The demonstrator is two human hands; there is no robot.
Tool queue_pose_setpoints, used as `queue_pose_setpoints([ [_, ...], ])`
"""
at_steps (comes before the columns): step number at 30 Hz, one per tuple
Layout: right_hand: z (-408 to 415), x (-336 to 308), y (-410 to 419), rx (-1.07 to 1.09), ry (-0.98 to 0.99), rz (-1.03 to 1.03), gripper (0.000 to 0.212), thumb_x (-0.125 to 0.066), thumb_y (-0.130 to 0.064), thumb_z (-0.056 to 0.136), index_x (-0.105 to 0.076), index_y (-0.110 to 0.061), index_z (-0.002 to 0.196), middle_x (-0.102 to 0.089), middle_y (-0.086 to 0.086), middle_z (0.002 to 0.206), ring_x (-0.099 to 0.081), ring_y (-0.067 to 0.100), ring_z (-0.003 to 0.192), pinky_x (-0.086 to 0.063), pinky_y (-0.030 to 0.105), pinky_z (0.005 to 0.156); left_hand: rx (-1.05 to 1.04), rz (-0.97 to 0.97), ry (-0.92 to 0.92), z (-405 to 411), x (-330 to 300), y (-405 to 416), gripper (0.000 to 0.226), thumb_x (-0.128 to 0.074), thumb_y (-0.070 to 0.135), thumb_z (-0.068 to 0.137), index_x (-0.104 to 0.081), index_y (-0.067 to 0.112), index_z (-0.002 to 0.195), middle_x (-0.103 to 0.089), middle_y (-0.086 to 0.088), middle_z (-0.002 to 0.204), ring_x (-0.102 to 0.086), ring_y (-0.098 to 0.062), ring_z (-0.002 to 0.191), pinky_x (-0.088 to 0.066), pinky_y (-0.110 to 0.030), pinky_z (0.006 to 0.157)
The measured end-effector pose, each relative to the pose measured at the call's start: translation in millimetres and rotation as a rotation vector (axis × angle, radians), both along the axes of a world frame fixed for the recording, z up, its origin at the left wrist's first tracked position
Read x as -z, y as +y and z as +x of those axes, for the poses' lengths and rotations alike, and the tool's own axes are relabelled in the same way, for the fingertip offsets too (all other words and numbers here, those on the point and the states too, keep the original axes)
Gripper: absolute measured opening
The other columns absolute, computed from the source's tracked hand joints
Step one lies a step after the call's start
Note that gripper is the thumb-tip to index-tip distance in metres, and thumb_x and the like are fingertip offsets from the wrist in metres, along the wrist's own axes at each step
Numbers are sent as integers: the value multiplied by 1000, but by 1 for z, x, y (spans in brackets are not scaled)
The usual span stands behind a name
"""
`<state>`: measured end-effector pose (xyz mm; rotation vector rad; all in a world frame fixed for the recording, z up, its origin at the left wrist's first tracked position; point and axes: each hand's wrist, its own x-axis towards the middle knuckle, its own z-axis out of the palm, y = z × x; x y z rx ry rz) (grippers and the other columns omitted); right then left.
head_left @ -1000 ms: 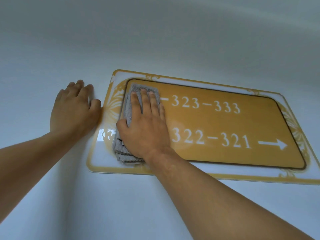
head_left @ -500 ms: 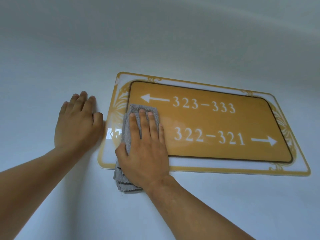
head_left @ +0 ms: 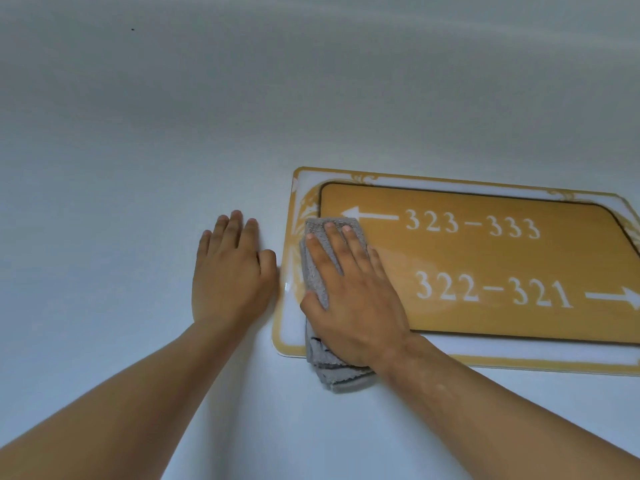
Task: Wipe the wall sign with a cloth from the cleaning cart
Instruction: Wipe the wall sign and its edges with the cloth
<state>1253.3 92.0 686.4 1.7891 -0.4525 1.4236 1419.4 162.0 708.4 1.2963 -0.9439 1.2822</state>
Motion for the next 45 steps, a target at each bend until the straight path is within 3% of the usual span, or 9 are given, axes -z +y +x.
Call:
queue_pose_setpoints([
  [6, 1, -5, 0, -22, 11, 0, 76, -25, -52, 89, -1, -29, 157, 9, -3, 165, 15, 13, 149, 3, 43, 121, 15, -6, 2, 2, 1, -1, 70, -21, 39, 88, -33, 15, 153, -24, -7, 164, -15, -21, 152, -8, -40, 125],
  [17, 21, -90, 9, -48, -82, 71, 76, -26, -55, 89, -3, -29, 157, 5, -4, 165, 9, 15, 150, -1, 44, 122, -36, 10, 4, 1, 0, 1, 72, -25, 40, 86, -33, 15, 153, -25, -7, 164, -16, -22, 152, -10, -41, 124],
  [27, 39, -153, 16, -41, -113, 82, 76, -27, -57, 90, -6, -28, 157, 0, 0, 166, 5, 19, 151, -4, 46, 121, 53, -63, -16, 5, -2, 0, 68, -28, 36, 85, -40, 18, 149, -29, -3, 162, -19, -19, 151, -9, -37, 124],
  [45, 50, -169, 23, -41, -150, 95, 76, -27, -56, 92, -9, -22, 157, -4, 6, 165, 1, 23, 151, -4, 46, 121, 111, -108, -25, 6, 1, -1, 64, -33, 31, 83, -49, 17, 143, -36, -3, 159, -24, -19, 149, -13, -36, 124],
])
